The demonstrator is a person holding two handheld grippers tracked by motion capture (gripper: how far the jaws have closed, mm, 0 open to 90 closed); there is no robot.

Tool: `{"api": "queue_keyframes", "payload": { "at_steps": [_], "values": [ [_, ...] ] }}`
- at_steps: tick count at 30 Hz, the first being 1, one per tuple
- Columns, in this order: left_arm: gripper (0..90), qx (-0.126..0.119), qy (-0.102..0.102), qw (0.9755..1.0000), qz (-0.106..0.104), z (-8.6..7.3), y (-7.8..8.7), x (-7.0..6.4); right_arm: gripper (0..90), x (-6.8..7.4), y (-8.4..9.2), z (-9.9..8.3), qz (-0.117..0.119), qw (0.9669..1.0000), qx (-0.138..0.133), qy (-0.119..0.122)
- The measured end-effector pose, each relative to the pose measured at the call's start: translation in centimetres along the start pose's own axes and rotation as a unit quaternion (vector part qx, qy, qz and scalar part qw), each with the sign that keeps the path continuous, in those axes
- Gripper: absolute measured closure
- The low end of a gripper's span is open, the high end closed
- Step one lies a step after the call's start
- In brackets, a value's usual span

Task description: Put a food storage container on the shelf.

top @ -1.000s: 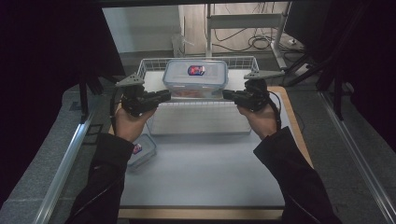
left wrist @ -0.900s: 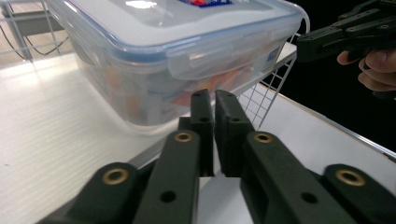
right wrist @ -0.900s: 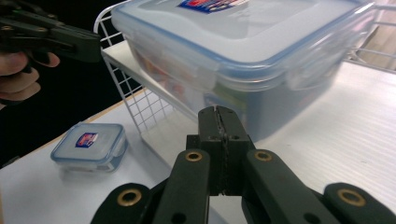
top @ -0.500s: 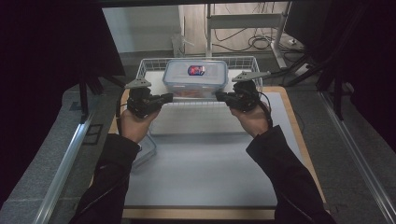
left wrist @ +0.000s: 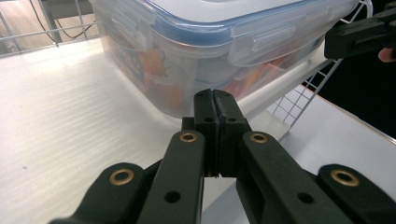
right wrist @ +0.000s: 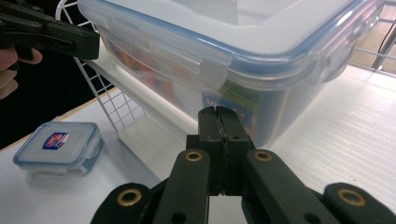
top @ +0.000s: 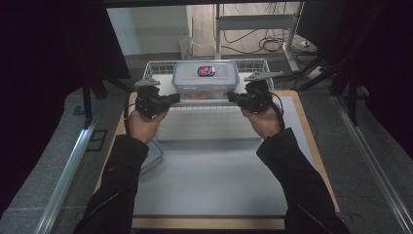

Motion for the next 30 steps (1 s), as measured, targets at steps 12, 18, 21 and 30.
{"api": "queue_keyframes", "payload": {
  "at_steps": [12, 18, 21, 30],
  "values": [
    [74.9, -0.013, -0.018, 0.9997, -0.010, -0.4, 1.1, -1.4, 84.5, 0.4, 0.8, -0.3, 0.012, 0.9999, -0.011, -0.001],
    [60.3, -0.009, -0.032, 0.9994, -0.012, -1.0, 1.6, -2.2, 72.0, 0.9, 1.5, -0.6, 0.013, 0.9998, -0.015, 0.007],
    [52.8, -0.004, -0.043, 0.9990, -0.012, -1.8, 1.9, -2.8, 66.1, 1.0, 1.9, -0.8, 0.012, 0.9998, -0.015, 0.011],
    [35.1, 0.004, -0.059, 0.9982, -0.004, -4.8, 3.0, -3.7, 49.2, 2.1, 2.9, -2.6, 0.017, 0.9994, -0.006, 0.028]
  ]
}}
Point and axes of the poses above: each handheld gripper's, and its own axes: y roughly backward along the jaws, z roughly out of its top, x roughly to its left, the point moved 4 cm from there along -y, roughly forward along the jaws, and after that the axes turned 4 degrees about -x, right-handed, at the moved point
